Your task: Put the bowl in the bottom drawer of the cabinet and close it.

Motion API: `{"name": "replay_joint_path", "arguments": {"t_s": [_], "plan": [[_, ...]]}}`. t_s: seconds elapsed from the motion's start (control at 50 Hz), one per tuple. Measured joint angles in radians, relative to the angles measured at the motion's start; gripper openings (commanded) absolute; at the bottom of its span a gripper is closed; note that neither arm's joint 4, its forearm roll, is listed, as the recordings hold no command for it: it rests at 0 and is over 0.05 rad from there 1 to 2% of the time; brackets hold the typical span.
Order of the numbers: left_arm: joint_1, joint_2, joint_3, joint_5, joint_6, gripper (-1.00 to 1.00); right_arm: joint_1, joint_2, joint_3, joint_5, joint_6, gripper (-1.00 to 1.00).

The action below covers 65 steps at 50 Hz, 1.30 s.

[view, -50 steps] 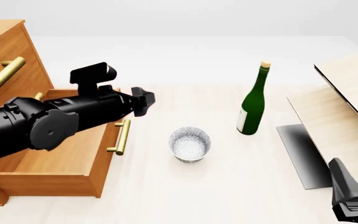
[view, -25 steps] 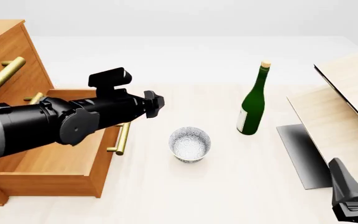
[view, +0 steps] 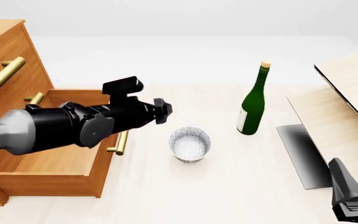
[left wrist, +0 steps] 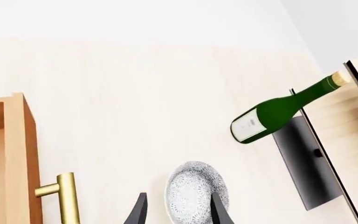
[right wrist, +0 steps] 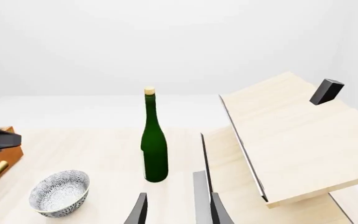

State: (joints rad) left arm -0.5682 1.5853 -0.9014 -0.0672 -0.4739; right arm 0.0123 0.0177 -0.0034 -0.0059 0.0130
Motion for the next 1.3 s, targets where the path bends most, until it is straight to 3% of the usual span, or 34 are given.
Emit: {"name": "replay_joint_path", "arguments": {"t_s": [1.3], "plan": [[-0.03,0.232,-0.026,-0.1,-0.071,1.0,0.0,0.0,0.0,0.0,0.0,1.0]]}}
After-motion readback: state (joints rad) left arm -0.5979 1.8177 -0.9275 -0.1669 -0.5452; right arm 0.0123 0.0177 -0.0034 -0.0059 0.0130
